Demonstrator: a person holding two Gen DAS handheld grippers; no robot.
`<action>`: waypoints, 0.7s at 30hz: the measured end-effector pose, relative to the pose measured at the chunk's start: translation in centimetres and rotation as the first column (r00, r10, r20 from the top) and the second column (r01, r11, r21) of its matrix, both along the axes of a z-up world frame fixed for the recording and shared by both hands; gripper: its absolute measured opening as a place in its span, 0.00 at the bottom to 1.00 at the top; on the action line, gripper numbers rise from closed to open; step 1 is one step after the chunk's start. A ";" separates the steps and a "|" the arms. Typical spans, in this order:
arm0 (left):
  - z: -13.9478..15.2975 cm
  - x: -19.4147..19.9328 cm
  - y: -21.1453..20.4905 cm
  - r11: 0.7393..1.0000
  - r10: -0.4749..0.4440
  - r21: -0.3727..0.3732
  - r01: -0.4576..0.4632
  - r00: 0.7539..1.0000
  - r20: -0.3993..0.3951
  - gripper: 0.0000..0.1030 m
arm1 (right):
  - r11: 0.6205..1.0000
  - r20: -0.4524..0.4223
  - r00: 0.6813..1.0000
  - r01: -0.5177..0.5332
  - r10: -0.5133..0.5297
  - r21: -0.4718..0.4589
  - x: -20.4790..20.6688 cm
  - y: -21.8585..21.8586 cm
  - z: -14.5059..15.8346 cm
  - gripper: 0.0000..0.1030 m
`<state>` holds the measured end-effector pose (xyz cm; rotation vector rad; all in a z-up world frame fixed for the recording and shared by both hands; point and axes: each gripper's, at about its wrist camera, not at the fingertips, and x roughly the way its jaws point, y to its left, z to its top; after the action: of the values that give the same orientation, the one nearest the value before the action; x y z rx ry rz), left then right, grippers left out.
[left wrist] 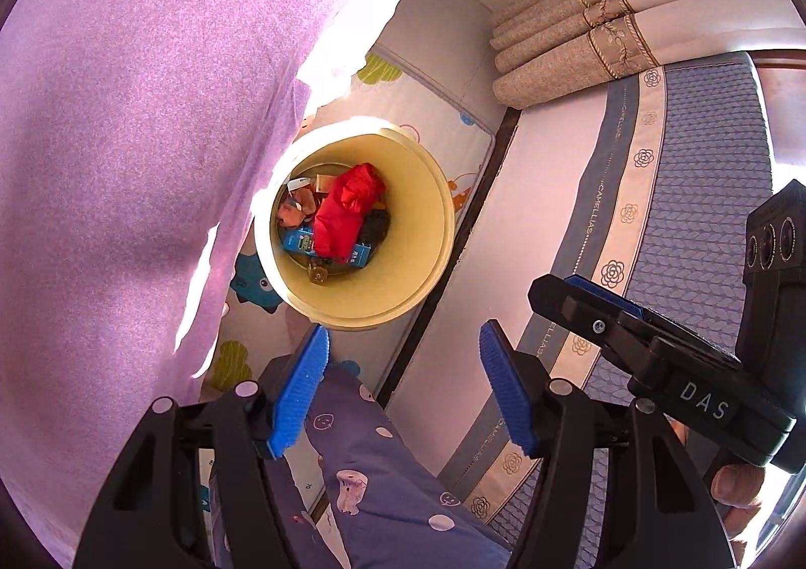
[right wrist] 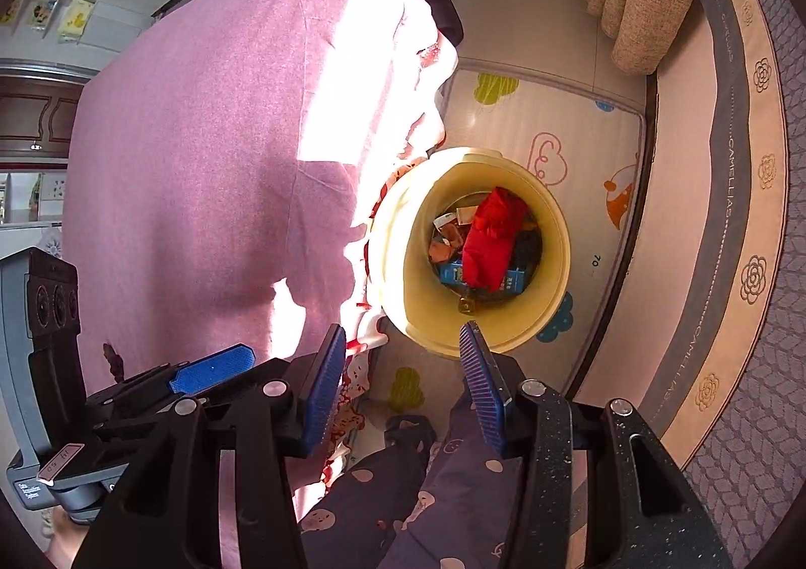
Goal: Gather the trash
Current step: 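Open both tools to drop the red items into the bucket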
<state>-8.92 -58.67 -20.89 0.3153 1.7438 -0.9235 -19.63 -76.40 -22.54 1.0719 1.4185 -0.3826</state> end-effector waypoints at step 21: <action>2.4 7.6 13.3 0.958 0.283 -0.064 -0.280 0.958 0.041 0.60 | 0.969 0.116 0.962 -0.247 0.247 -0.017 11.9 11.1 4.4 0.45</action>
<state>-1.30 -45.34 -18.48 0.0483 1.6610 -0.7496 -7.69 -65.31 -18.09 0.8870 1.4256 -0.1384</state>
